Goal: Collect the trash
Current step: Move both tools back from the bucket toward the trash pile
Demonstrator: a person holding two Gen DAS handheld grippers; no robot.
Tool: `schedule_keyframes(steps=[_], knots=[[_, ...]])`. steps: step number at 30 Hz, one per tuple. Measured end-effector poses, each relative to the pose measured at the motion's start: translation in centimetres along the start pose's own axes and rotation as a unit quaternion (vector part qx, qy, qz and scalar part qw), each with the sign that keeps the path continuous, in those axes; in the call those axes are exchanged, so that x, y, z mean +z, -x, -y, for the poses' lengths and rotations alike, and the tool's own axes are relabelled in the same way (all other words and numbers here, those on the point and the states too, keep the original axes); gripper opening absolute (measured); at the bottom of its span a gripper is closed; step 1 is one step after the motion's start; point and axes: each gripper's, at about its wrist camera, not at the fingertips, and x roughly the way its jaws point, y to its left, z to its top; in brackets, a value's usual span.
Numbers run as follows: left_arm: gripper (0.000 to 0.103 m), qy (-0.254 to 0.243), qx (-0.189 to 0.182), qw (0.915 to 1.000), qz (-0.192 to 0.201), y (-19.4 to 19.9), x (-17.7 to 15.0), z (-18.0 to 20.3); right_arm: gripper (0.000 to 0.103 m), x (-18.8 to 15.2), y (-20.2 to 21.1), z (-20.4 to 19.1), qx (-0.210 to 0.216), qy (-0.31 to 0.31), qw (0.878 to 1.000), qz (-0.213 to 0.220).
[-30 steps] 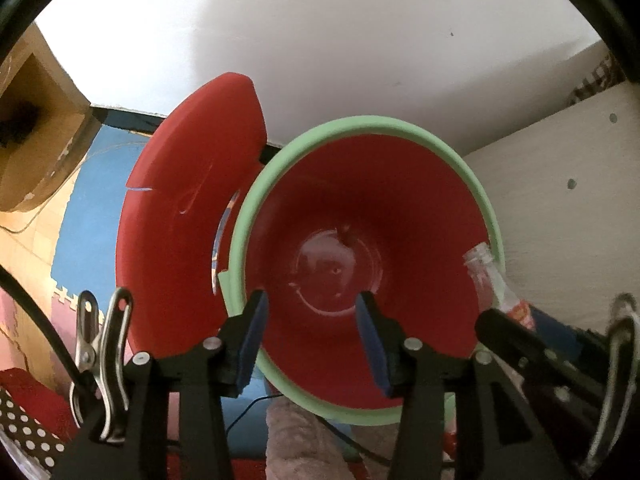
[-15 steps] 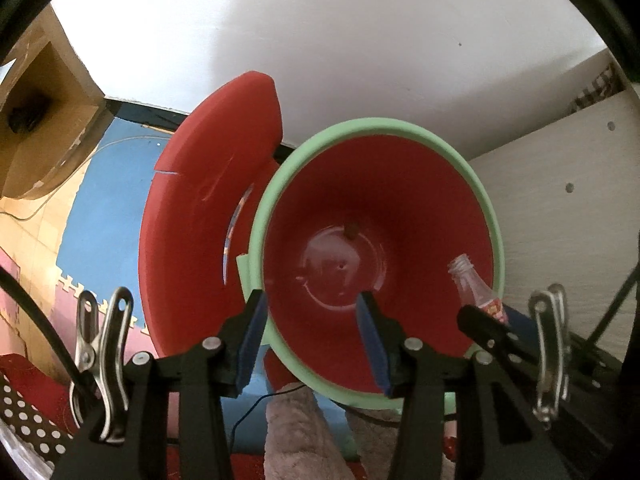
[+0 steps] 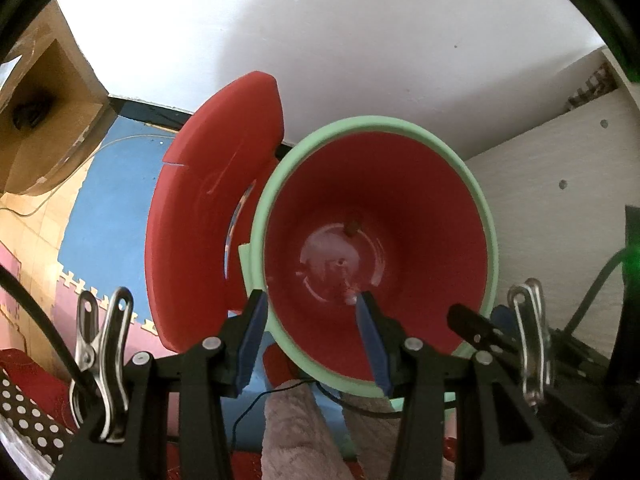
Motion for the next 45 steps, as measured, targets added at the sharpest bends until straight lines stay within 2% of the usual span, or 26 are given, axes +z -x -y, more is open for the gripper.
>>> schedule_keyframes(steps=[13,26,35,45], knots=[[0.048,-0.003,0.003,0.9999,0.012,2.3,-1.3,0.5,0.057,-0.5,2.5,-0.6,0.011,0.011,1.000,0.022],[0.048,0.008,0.009,0.9994,0.032,6.1,-2.6,0.0,0.057,-1.8,6.1,-2.1,0.026,0.035,0.997,0.055],[0.048,0.013,0.009,0.9988,0.045,9.4,-3.3,-0.1,0.057,-2.5,10.3,-2.6,0.044,0.052,0.994,0.083],[0.048,0.019,0.005,0.9969,0.076,14.0,-3.7,0.6,0.057,-4.2,15.4,-2.9,0.067,0.098,0.985,0.125]])
